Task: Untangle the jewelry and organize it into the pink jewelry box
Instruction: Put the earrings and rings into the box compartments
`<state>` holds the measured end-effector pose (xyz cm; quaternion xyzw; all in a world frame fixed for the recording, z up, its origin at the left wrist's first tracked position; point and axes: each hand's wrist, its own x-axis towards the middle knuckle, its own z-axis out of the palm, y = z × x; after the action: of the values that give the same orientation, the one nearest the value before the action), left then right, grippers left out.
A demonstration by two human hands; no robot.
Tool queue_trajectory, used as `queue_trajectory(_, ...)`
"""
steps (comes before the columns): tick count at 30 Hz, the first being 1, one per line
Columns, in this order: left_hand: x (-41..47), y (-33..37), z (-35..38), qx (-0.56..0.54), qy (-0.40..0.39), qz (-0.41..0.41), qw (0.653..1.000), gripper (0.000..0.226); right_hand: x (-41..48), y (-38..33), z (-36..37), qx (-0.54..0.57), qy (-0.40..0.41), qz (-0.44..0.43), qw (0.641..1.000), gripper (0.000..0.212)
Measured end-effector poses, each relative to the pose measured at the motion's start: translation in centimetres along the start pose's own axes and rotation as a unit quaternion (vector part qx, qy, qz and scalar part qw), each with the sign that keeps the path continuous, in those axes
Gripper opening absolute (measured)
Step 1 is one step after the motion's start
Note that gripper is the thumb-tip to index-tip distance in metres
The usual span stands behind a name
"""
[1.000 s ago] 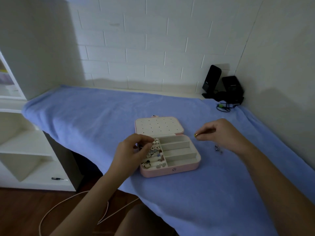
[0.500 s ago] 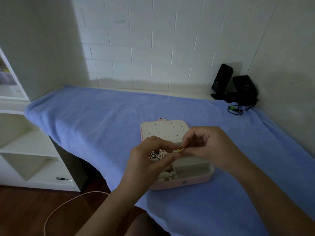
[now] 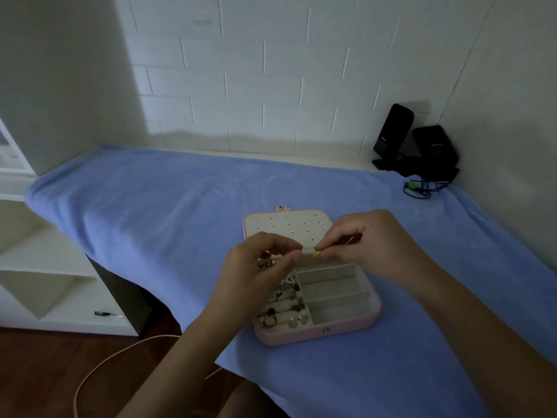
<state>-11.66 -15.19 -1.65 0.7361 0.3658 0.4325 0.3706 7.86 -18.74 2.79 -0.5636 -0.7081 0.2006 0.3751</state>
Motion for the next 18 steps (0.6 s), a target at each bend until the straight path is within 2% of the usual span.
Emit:
queue_trajectory(4,0.1,-1.0,0.3,0.067,0.007,-0.003,0.998,0.022,0.2,1.8,1.5,-0.18,-0.015,-0.059,0.982,0.007)
queue_trajectory(7,-0.1,-1.1,0.6,0.098,-0.005,0.011,0.995,0.021,0.2,2.4,2.2,-0.238,-0.003,-0.092,0.967,0.007)
queue_trajectory(14,0.1,-1.7,0.6,0.152,-0.04,0.028,0.987,0.013,0.4,3.0,1.8,-0.276,-0.073,-0.126,0.95,0.012)
queue_trajectory(16,0.1,-1.8,0.6,0.164,-0.049,0.033,0.985,0.015,0.5,3.1,1.0,-0.243,-0.078,-0.091,0.963,0.013)
queue_trajectory(18,0.2,-1.9,0.5,0.163,-0.059,0.034,0.984,0.017,0.5,3.3,-0.6,-0.219,-0.048,-0.05,0.973,0.015)
